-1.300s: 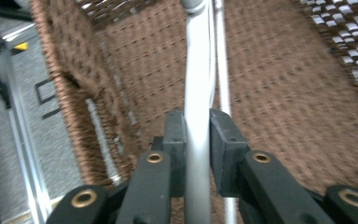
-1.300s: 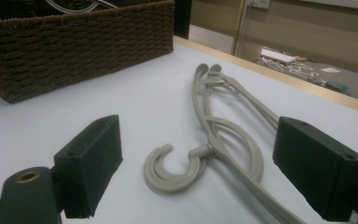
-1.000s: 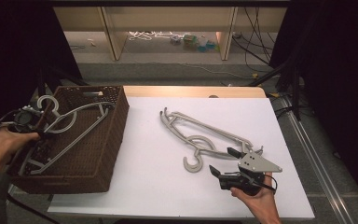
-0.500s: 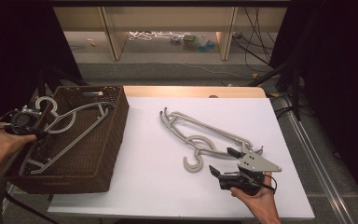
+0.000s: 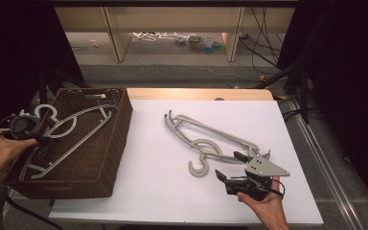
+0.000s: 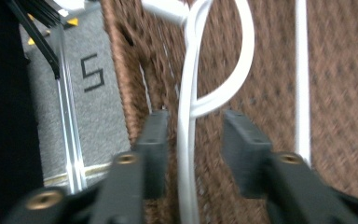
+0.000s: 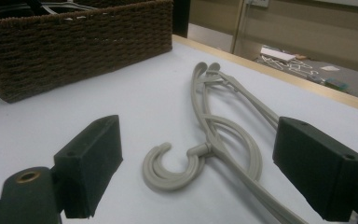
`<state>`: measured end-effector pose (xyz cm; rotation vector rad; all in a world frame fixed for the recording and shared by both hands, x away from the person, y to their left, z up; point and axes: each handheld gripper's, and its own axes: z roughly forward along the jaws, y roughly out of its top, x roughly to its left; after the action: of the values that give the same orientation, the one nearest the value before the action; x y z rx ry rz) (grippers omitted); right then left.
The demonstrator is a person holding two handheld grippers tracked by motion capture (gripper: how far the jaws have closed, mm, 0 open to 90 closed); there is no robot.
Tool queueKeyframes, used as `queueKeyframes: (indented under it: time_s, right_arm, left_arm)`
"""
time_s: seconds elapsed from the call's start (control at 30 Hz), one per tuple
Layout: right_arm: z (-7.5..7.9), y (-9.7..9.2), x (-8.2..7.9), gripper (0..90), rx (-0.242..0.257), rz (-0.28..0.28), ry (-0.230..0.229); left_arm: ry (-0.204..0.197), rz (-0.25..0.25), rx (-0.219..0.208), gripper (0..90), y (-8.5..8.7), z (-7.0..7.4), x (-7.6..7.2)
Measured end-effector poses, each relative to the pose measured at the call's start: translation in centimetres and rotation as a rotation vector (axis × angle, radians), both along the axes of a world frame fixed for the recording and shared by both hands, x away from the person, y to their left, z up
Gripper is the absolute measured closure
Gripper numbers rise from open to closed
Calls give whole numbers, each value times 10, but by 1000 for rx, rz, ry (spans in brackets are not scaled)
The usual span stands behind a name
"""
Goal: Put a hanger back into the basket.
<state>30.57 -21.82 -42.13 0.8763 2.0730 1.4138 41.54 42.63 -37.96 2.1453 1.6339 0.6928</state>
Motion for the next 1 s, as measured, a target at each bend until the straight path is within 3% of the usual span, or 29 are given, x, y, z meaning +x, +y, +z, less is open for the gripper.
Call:
queueKeyframes:
  time_s: [0.07, 0.13, 0.27, 0.43, 0.5, 0.6, 0.73, 0.83, 1.0]
  right_arm:
    - [1, -1, -1, 164, -12, 1, 8]
    - [0, -2, 1, 164, -5, 1, -20]
    - [0, -1, 1, 164, 0, -6, -22]
    - [0, -1, 1, 163, -4, -5, -23]
    - [-1, -1, 1, 163, -2, -4, -21]
    - [-1, -1, 2, 163, -3, -7, -24]
    - [-1, -1, 2, 162, -2, -9, -28]
    - [-1, -1, 2, 162, 0, -8, -26]
    - [-1, -1, 1, 161, 5, -9, -11]
  left_arm:
    - [-51, 23, -22, 468, -2, 8, -6]
    - [-109, 34, -67, 413, -6, 16, -14]
    - [-219, 26, -107, 359, -18, 32, -32]
    - [-339, -7, -217, 279, -46, 45, -55]
    - [-363, -41, -238, 252, -60, 48, -63]
    - [-390, -91, -326, 228, -82, 50, -76]
    - [-458, -149, -428, 225, -114, 49, -94]
    - [-465, -206, -429, 217, -137, 44, -105]
    - [-484, -269, -486, 203, -166, 32, -112]
